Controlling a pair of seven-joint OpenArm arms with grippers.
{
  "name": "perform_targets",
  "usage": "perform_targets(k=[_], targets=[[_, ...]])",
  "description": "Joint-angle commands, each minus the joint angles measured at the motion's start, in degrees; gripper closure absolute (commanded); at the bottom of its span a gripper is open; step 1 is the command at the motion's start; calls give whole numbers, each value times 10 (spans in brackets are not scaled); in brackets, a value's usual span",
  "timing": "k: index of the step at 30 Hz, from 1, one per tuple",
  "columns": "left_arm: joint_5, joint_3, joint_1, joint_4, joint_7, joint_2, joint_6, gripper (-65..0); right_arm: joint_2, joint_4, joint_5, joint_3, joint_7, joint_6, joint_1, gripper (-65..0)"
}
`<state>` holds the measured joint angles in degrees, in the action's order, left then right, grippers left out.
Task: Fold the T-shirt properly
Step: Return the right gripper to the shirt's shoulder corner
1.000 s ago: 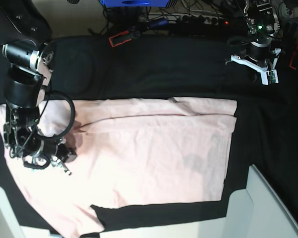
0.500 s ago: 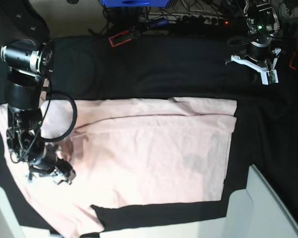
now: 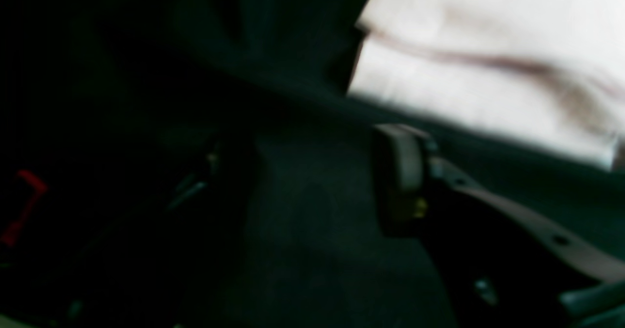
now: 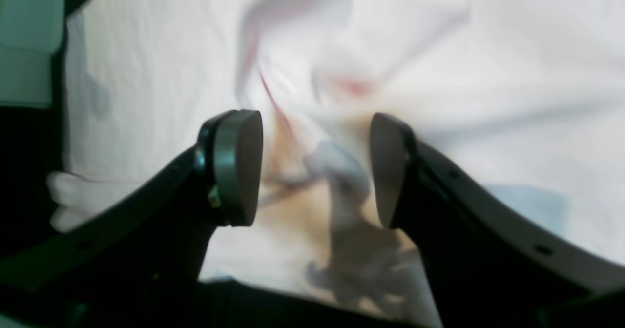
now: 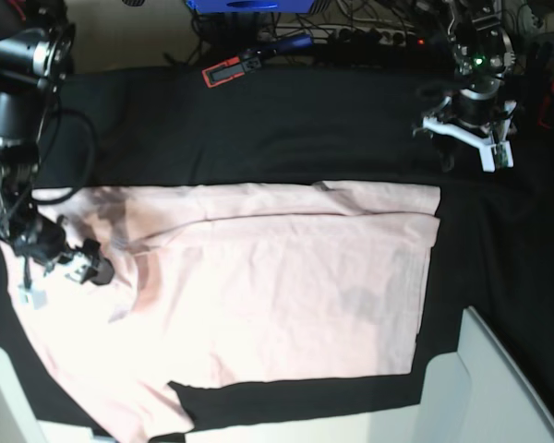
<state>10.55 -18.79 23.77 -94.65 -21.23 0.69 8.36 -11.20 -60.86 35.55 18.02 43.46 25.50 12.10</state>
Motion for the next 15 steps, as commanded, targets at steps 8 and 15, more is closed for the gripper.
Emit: perform_targets(k=[8,15], targets=[[0,-2,-18,31,12,1,-1,-390,-6,-184,19,102,28,5,-110,-326],[0,-6,-6,34,12,1,-1,-388,35,-107,13,336,114,5,-95,-326]])
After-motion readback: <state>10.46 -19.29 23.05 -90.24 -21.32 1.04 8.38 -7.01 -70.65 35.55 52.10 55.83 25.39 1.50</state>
